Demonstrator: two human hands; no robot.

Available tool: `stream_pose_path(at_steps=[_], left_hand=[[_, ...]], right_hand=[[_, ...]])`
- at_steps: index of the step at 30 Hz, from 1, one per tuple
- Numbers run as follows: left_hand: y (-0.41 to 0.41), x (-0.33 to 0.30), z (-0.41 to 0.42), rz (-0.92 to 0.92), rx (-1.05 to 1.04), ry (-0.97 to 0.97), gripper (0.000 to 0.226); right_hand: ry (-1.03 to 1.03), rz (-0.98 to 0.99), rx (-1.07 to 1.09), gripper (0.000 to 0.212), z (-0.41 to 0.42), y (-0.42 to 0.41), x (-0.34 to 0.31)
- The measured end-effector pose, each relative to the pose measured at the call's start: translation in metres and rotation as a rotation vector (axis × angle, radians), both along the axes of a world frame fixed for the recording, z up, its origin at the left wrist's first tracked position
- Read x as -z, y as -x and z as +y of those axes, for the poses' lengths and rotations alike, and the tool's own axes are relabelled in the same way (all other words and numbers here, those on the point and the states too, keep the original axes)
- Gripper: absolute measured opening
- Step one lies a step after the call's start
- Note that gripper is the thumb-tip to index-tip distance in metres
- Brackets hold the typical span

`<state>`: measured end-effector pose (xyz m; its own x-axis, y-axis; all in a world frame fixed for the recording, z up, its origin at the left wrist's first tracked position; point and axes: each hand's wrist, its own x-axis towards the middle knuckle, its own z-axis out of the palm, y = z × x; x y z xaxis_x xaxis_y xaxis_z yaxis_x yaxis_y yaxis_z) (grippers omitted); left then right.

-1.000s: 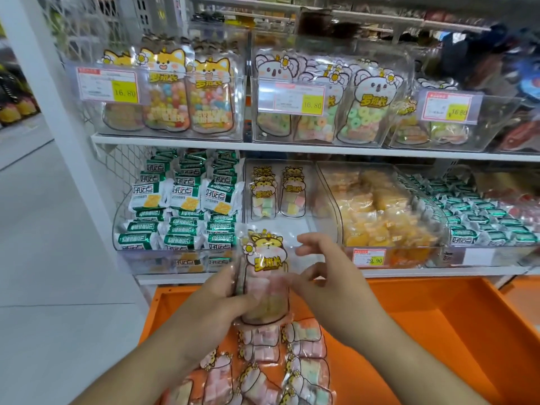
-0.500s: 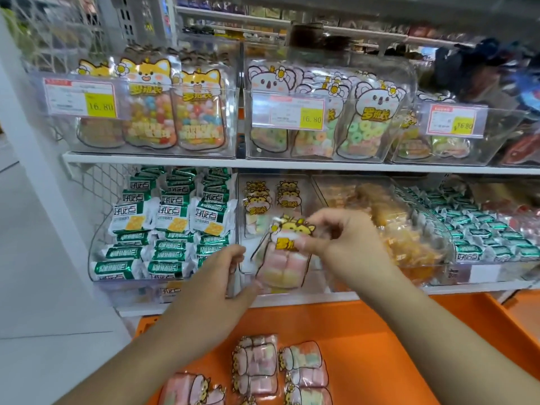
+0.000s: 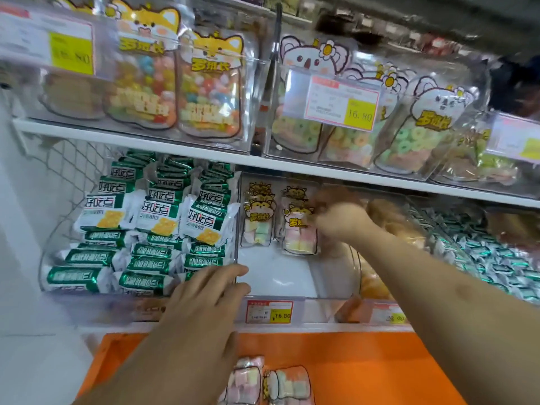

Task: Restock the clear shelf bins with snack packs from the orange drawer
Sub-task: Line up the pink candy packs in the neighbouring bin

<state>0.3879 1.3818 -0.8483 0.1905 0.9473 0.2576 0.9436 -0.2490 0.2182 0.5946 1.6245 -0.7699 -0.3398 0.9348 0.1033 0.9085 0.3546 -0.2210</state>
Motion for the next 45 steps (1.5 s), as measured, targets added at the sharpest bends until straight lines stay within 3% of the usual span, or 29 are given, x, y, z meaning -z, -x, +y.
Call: stream_pose_path(at_steps=[6, 11, 13, 26, 37, 45], left_hand=[[0.003, 0.017, 0.008, 0.046, 0.054, -0.132, 0.067], [0.002, 0.022, 0.011, 0.042, 0.035, -0.189, 0.069], [0.002, 0.024, 0.012, 0.036, 0.028, -0.212, 0.066], [-0.001, 0.022, 0.010, 0.070, -0.005, -0.180, 0.074], [0.000, 0.015, 0.007, 0.033, 0.001, -0.114, 0.076], [-0.013, -0.009, -0.014, -0.111, -0.027, -0.034, 0.055]], right_hand=[[-0.062, -0.176, -0.008, 0.029, 0.030, 0.006, 0.011], [-0.117, -0.105, -0.002, 0.033, 0.036, 0.005, 0.010], [-0.124, -0.165, -0.007, 0.037, 0.033, 0.007, 0.008], [-0.086, -0.384, 0.003, 0.061, 0.028, 0.011, 0.009], [-0.125, -0.194, -0.021, 0.070, 0.031, 0.001, 0.015], [-0.083, 0.098, -0.145, 0.052, -0.055, -0.032, 0.006]])
